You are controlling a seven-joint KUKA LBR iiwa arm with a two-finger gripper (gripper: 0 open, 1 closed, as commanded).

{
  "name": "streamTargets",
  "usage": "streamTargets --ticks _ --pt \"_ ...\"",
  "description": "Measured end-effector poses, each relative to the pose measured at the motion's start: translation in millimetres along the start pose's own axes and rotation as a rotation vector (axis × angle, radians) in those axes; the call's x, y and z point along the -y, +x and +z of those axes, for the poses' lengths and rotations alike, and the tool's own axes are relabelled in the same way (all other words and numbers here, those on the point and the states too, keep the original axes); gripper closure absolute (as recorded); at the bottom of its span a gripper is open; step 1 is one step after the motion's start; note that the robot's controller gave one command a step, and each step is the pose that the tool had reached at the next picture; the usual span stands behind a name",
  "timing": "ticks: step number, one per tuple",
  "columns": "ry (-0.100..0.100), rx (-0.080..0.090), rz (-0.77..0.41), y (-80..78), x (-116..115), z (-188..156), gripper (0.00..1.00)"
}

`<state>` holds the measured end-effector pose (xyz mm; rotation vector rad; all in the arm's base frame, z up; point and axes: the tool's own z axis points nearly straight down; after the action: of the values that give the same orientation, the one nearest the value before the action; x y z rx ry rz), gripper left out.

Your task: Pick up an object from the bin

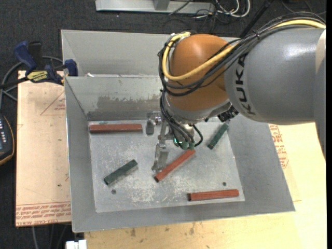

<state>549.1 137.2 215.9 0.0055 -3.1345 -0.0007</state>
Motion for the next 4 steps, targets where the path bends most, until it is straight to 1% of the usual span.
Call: streamTargets --ticks 1,2,3,4 --pt "-0.001 0.009 -0.364 35.8 -37.0 147.6 0.00" --pt "-0.002 0.017 -0.360 32.7 -36.6 143.4 1.00" --pt "-0.001 0.011 -0.265 19.8 -53.7 144.5 1.00" --pt "0.007 0.007 -0.135 49.8 -81.5 145.2 1.00"
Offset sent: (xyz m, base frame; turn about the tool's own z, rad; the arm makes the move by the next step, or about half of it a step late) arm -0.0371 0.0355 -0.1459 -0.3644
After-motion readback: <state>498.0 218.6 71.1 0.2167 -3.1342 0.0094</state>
